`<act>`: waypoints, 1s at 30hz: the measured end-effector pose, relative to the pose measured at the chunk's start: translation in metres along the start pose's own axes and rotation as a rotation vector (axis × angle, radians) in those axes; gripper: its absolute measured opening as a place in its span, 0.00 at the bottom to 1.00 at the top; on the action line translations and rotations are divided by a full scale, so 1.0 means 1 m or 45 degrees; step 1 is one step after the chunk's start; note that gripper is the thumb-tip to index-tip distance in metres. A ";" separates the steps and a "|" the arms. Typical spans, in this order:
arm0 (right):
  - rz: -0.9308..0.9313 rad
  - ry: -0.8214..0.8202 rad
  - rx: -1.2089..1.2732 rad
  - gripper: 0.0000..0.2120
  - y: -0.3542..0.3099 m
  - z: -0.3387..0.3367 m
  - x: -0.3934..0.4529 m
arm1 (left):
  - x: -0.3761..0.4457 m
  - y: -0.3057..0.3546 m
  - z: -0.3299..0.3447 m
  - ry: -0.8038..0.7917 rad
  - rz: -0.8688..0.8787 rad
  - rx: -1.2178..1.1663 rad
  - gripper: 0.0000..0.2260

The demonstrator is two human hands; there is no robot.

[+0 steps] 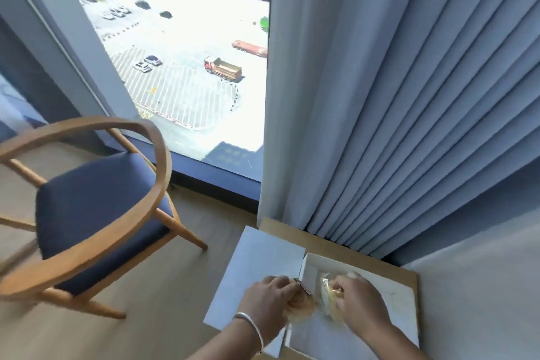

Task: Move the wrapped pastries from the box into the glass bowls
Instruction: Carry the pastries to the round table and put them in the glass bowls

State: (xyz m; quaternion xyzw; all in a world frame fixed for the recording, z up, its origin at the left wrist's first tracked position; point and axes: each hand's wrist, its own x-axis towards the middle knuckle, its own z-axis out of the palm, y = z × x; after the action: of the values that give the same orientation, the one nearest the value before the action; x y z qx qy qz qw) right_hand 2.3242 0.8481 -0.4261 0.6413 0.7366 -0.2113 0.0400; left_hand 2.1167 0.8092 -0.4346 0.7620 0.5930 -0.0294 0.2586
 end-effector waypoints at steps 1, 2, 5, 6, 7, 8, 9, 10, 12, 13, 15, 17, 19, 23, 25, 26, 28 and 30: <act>-0.059 0.013 -0.008 0.06 -0.011 -0.005 0.003 | -0.011 -0.007 -0.007 0.023 -0.062 -0.008 0.26; -0.119 0.027 -0.009 0.05 -0.023 -0.009 0.006 | -0.023 -0.014 -0.012 0.048 -0.124 -0.017 0.26; -0.319 0.042 -0.012 0.06 -0.061 -0.016 0.013 | -0.064 -0.035 -0.024 0.171 -0.326 -0.009 0.21; -0.386 0.035 -0.022 0.06 -0.075 -0.017 0.015 | -0.080 -0.042 -0.026 0.214 -0.400 -0.009 0.20; -0.448 0.023 -0.025 0.06 -0.090 -0.017 0.016 | -0.096 -0.050 -0.026 0.252 -0.476 -0.016 0.21; -0.503 0.009 -0.028 0.07 -0.106 -0.016 0.017 | -0.114 -0.058 -0.027 0.285 -0.549 -0.024 0.23; -0.559 -0.001 -0.036 0.08 -0.123 -0.015 0.016 | -0.133 -0.066 -0.027 0.317 -0.623 -0.034 0.26; -0.611 -0.015 -0.045 0.09 -0.142 -0.012 0.013 | -0.154 -0.076 -0.028 0.350 -0.695 -0.044 0.28; -0.703 -0.047 -0.045 0.09 -0.184 -0.007 0.004 | -0.197 -0.094 -0.031 0.418 -0.828 -0.074 0.31; -0.755 -0.057 -0.051 0.08 -0.206 -0.003 -0.001 | -0.218 -0.104 -0.032 0.451 -0.889 -0.086 0.31; -0.874 -0.062 -0.077 0.07 -0.252 0.005 -0.015 | -0.261 -0.123 -0.035 0.503 -1.003 -0.093 0.31; -0.984 -0.063 -0.079 0.07 -0.301 0.014 -0.032 | -0.305 -0.144 -0.037 0.560 -1.101 -0.104 0.32; -1.070 -0.083 -0.050 0.08 -0.353 0.025 -0.051 | -0.352 -0.168 -0.036 0.621 -1.173 -0.101 0.31; -1.209 -0.098 -0.080 0.10 -0.459 0.052 -0.093 | -0.447 -0.220 -0.034 0.722 -1.299 -0.109 0.31; -1.261 -0.114 -0.095 0.10 -0.512 0.068 -0.115 | -0.494 -0.245 -0.031 0.786 -1.363 -0.106 0.30; -1.292 -0.126 -0.106 0.10 -0.537 0.076 -0.126 | -0.516 -0.258 -0.028 0.810 -1.395 -0.109 0.30; -1.340 -0.154 -0.124 0.09 -0.584 0.092 -0.148 | -0.560 -0.281 -0.021 0.841 -1.460 -0.099 0.29; -1.377 -0.170 -0.120 0.10 -0.625 0.109 -0.168 | -0.599 -0.301 -0.016 0.870 -1.522 -0.100 0.29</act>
State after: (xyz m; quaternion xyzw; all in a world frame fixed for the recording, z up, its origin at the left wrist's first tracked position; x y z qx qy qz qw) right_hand 1.7290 0.5975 -0.3069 0.1540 0.9658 -0.2088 0.0008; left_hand 1.6592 0.3327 -0.3181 0.2608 0.9603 0.0961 0.0239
